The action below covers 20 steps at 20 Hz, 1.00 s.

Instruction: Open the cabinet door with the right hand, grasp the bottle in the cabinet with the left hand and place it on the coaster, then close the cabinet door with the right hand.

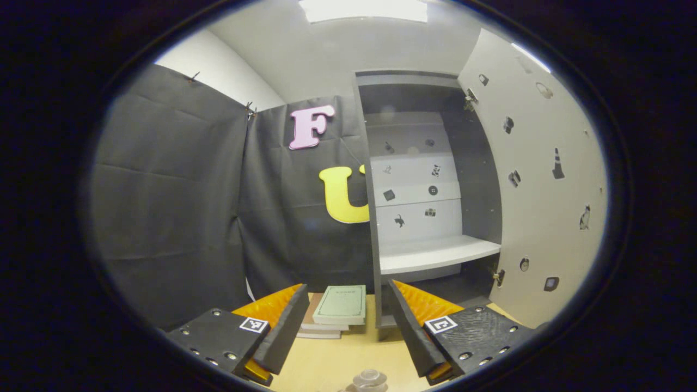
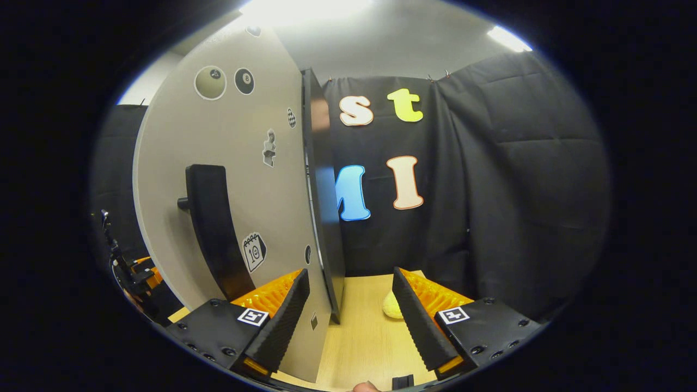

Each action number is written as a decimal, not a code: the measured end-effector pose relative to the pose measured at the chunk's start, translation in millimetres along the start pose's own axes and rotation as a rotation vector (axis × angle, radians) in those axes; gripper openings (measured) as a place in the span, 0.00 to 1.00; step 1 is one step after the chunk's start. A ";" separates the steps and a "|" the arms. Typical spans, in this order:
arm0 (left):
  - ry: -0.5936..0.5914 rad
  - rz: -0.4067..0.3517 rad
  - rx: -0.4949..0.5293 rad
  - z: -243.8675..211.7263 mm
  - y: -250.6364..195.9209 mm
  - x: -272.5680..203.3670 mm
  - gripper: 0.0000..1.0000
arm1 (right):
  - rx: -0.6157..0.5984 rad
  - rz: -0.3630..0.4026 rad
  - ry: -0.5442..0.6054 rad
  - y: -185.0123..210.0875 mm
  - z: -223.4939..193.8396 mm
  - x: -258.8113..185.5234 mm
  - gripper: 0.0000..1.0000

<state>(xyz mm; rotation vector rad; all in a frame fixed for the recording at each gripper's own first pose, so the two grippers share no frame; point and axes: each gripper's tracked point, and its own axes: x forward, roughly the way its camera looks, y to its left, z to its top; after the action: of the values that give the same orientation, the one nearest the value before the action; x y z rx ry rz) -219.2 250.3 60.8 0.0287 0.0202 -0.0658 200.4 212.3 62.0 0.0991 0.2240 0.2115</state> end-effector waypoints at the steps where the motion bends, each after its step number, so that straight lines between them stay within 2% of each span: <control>1: 0.000 -0.004 -0.002 0.2 3.8 0.7 0.87 | -0.002 -0.001 0.000 6.5 -0.3 -0.4 0.97; 2: 0.000 -0.006 -0.002 0.7 6.7 1.2 0.89 | -0.004 0.000 0.000 13.5 -1.0 -1.3 0.91; 3: 0.000 -0.008 -0.003 0.7 10.5 1.7 0.91 | -0.006 0.004 0.001 22.1 -1.7 -3.8 0.91; 4: -0.001 -0.009 -0.007 0.9 14.5 1.2 0.89 | -0.010 0.010 0.002 30.7 -2.0 -5.0 0.91; 5: -0.004 -0.011 -0.014 2.2 17.5 0.9 0.91 | -0.014 0.018 0.004 38.0 -2.6 -4.6 0.97; 6: -0.003 -0.011 -0.019 1.9 20.3 1.3 0.89 | -0.018 0.026 0.006 45.3 -2.8 -4.5 0.97; 7: -0.004 -0.010 -0.022 2.5 25.3 0.8 0.87 | -0.024 0.035 0.008 53.8 -3.5 -3.4 0.92; 9: 0.002 -0.004 -0.024 -0.6 35.8 3.9 0.88 | -0.035 0.041 0.006 66.9 -2.8 0.2 0.92; 10: 0.005 -0.002 -0.025 -1.5 41.2 2.5 0.89 | -0.043 0.044 0.003 72.2 -0.8 3.1 0.98; 11: 0.010 0.002 -0.027 -3.9 46.3 2.8 0.87 | -0.048 0.044 0.001 77.3 -0.8 4.4 0.98; 12: 0.013 0.007 -0.027 -5.1 51.6 1.4 0.89 | -0.052 0.045 -0.001 81.9 0.2 6.3 0.98; 13: 0.015 0.012 -0.027 -5.6 57.4 1.4 0.89 | -0.054 0.047 -0.001 86.9 -0.5 7.9 0.92; 20: 0.028 0.039 -0.022 -11.1 90.2 -9.3 0.87 | -0.038 0.096 -0.008 125.4 -2.5 19.7 0.92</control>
<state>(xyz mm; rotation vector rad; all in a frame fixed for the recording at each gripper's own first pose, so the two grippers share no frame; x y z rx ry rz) -222.7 341.2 52.5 0.0084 0.0479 -0.0260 193.9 338.8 70.6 0.0730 0.2076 0.3111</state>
